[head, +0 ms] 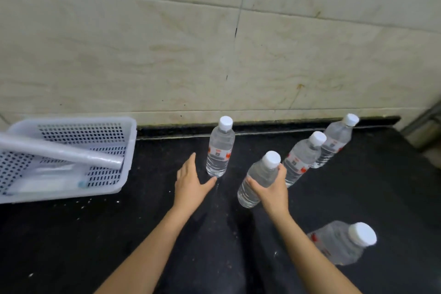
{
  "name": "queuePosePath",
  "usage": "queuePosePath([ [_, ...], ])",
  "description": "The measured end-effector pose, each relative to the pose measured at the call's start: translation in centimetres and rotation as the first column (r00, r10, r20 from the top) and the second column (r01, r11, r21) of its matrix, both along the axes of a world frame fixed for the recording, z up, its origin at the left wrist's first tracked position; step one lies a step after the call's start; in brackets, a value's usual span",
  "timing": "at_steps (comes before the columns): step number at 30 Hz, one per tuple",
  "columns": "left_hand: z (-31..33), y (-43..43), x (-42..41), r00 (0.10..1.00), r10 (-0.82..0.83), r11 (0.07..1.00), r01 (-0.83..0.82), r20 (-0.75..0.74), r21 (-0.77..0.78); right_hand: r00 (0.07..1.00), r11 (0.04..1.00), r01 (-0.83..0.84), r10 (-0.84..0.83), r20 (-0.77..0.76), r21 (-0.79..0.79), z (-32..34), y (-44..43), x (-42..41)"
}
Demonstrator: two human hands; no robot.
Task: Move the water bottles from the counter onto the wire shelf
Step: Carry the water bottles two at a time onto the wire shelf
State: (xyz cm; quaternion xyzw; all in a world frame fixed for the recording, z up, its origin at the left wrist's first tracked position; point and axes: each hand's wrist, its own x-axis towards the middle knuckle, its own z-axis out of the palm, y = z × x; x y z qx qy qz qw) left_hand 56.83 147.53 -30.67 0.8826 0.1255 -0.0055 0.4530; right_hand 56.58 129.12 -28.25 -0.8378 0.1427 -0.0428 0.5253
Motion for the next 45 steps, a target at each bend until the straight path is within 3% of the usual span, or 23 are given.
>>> queuePosePath([
  [3, 0.6, -1.9, 3.3, 0.998, 0.007, 1.0, -0.008, 0.062, 0.015, 0.997, 0.997, 0.071, -0.071, 0.01, -0.029, -0.4, 0.4, -1.0],
  [11, 0.8, -4.4, 7.1, 0.983, 0.177, 0.972, -0.165, 0.055, -0.168, 0.997, 0.993, 0.066, -0.07, -0.035, -0.099, 0.0, 0.0, -2.3],
  [24, 0.1, -0.9, -6.8, 0.999, -0.023, 0.907, 0.032, 0.026, -0.421, 0.997, 0.994, 0.056, -0.062, -0.054, -0.099, 0.3, -1.0, -11.4],
  [31, 0.7, -2.5, -14.7, 0.984, -0.179, 0.883, 0.154, -0.015, -0.444, 0.995, 0.996, -0.03, 0.021, -0.102, -0.082, 1.5, -5.0, -19.0],
  [36, 1.3, -7.8, -18.6, 0.953, -0.302, 0.856, 0.282, 0.025, -0.432, 0.996, 0.998, 0.057, -0.059, -0.067, -0.035, 2.2, -10.7, -23.9],
  [45, 1.4, -26.4, -24.2, 0.849, -0.514, 0.727, 0.507, 0.122, -0.463, 0.948, 0.948, 0.318, -0.319, -0.015, -0.03, 3.2, -28.1, -34.0],
])
